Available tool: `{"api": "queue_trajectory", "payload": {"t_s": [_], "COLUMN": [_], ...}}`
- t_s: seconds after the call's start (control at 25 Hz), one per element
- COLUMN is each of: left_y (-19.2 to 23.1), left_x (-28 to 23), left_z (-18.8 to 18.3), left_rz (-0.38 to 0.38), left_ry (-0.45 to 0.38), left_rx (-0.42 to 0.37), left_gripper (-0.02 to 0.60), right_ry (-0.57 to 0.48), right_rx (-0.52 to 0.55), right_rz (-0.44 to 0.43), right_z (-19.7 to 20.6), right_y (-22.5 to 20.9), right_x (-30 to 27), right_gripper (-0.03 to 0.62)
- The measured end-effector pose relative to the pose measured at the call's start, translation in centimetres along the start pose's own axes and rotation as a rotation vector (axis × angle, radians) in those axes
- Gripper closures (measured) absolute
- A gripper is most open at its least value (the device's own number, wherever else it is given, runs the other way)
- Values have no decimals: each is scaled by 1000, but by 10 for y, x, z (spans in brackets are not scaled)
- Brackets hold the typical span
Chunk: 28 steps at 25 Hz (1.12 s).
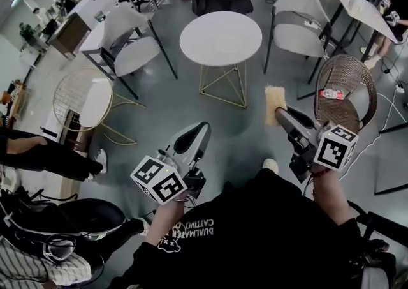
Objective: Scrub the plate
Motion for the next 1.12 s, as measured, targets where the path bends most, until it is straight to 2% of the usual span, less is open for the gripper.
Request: {"api": "queue_trajectory", "payload": {"t_s": [0.12,0.28,0.52,0.84,1.12], "left_y": [12,27,74,118,135], "left_x": [2,-5,-5,-63,-147], "left_z": [13,15,5,-7,-15], "left_rz": [-15,-39,-35,-69,-74], "left_ry": [9,4,46,57,67], "left_rx": [23,57,53,59,92], "left_gripper": [581,581,581,581,581], "right_ry": [-10,3,38,84,101], "right_rx": [-45,-51,-83,-117,-133], "right_rz": [-27,-43,-55,-81,-104], "right_z": [7,6,15,-6,-54], "right_y": [-5,-12,-22,-86,-160], "right_x": [-3,-14,-79,-130,-149], "right_gripper": [534,534,534,534,534]}}
Point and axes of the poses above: the fingertips, and each gripper's own axes: x backward along the fingers, y to its left, z out of its underside, the point moved 2 cm from there along x, backward along the fingers, and after that the axes turned 6 degrees about -z, right-handed, at the moved point
